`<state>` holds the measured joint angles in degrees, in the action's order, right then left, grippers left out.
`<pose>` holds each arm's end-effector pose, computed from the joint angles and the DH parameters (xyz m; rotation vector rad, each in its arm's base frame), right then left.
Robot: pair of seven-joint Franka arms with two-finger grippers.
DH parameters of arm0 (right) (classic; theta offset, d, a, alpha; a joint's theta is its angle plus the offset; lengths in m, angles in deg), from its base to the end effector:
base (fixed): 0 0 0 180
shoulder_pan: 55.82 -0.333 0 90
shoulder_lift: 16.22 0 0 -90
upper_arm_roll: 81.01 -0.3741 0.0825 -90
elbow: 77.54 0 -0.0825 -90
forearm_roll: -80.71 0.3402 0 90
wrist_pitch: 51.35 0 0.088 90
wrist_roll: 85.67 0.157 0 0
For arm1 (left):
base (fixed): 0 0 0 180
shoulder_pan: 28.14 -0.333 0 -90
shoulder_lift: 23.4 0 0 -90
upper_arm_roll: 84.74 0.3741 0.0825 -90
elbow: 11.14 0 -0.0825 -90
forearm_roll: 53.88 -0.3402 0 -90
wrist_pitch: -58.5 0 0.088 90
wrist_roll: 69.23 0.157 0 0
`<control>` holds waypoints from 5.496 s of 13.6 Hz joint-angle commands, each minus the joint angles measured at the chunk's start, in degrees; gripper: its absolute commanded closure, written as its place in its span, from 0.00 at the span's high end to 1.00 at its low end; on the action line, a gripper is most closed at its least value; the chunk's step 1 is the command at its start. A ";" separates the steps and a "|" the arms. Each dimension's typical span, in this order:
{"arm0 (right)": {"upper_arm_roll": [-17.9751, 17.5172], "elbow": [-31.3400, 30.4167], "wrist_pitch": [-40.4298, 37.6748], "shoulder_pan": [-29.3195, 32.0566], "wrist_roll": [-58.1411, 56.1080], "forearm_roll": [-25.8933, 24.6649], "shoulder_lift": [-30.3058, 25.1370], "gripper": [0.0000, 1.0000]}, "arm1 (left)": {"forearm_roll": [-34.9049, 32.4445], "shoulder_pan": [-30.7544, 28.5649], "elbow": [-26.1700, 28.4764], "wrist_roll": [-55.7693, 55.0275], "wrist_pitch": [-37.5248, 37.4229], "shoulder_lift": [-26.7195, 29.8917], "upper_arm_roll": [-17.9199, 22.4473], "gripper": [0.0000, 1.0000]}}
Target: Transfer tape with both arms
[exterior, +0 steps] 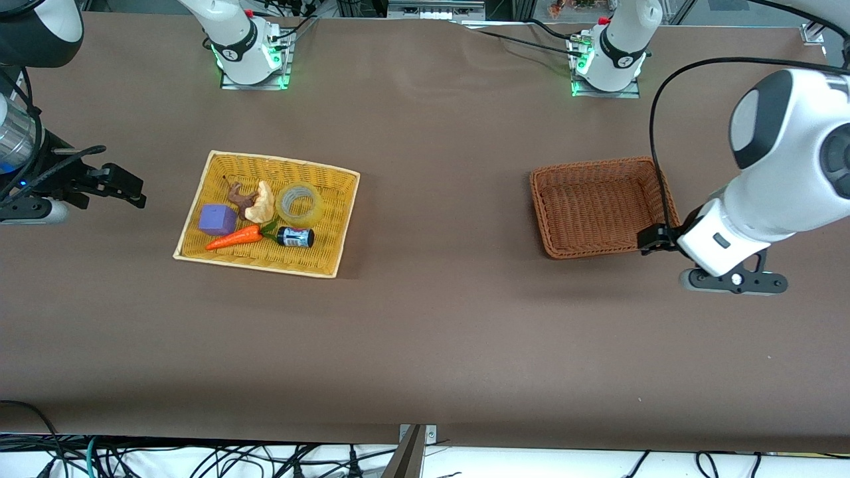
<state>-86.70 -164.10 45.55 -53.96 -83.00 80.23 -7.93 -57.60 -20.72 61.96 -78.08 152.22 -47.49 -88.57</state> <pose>0.5740 0.0329 0.5914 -3.1329 -0.0310 -0.0566 0.6451 -0.1093 0.5186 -3.0928 0.0666 0.0809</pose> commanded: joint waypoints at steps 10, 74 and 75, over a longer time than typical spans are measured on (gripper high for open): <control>0.06 0.61 1.19 -0.01 0.23 -1.10 0.68 1.00 | -0.49 -2.41 7.74 -0.99 -1.00 14.06 -4.61 1.00; -3.53 -36.20 39.05 -20.05 33.17 -1.36 5.69 1.00 | 0.30 -5.22 16.64 -0.81 -0.56 19.96 -4.61 1.00; -3.98 -37.96 41.33 -20.05 34.32 -1.36 5.77 1.00 | 0.30 -5.14 16.64 -0.81 -0.65 19.96 -4.61 1.00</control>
<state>-89.14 -196.60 82.59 -74.03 -51.90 79.59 0.34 -57.66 -25.37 77.76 -79.31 151.46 -28.53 -92.71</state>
